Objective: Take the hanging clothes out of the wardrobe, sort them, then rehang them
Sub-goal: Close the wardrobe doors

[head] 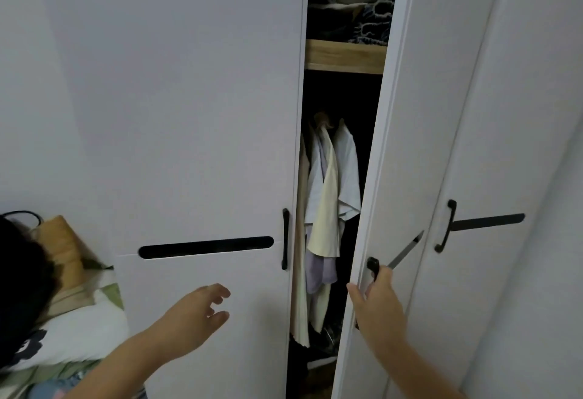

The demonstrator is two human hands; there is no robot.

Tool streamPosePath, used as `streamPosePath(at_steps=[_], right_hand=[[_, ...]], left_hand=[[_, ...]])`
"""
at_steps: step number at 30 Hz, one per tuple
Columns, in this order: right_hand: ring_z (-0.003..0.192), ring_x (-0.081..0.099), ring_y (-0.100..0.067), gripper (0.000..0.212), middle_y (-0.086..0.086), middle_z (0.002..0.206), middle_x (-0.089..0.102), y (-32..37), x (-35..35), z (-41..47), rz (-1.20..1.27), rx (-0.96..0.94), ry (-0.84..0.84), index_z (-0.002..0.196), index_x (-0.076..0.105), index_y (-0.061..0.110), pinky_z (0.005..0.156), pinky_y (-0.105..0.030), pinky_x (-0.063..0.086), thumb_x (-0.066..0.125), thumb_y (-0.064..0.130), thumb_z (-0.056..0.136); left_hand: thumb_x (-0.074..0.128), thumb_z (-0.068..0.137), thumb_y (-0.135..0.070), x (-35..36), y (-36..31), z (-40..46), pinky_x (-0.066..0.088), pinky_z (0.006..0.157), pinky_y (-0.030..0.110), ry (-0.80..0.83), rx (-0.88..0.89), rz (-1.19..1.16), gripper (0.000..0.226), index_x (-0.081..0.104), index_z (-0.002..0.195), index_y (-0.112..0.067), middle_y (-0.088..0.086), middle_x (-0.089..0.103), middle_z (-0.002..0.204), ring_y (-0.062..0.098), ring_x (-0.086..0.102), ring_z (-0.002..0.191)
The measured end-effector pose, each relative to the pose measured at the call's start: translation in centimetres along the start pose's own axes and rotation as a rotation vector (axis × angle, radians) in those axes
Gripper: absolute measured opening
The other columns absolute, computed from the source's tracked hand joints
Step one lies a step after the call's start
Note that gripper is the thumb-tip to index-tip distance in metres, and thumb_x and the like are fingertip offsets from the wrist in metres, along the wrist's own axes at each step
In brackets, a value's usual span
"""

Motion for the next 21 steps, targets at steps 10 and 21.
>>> streamPosePath(at_steps=[10,21], right_hand=[[0.094,0.066,-0.024,0.036,-0.008,0.097,0.062,3.0,4.3,3.3,-0.071,0.016,0.101,0.121,0.029,0.012,0.072,-0.026,0.048,0.050,0.027,0.096],[0.074,0.052,-0.015,0.047,0.002,0.088,0.052,5.0,9.1,8.1,0.015,-0.064,0.228,0.128,0.025,0.013,0.066,-0.026,0.043,0.055,0.022,0.093]], left_hand=[[0.048,0.095,-0.030,0.0,1.7,2.6,0.040,0.080,0.009,-0.012,-0.060,-0.023,0.032,0.043,0.126,-0.029,-0.012,0.046,0.112,0.002,0.055,0.095],[0.049,0.095,-0.032,-0.8,2.3,6.0,0.042,0.075,0.007,-0.092,-0.131,-0.014,0.023,0.032,0.108,-0.041,-0.015,0.046,0.108,0.001,0.055,0.094]])
Point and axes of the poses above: each hand's wrist, its own z-axis towards the middle knuckle, its own x-axis out of the palm, y = z × x, the point moved 5 cm from there along z, towards the middle knuckle
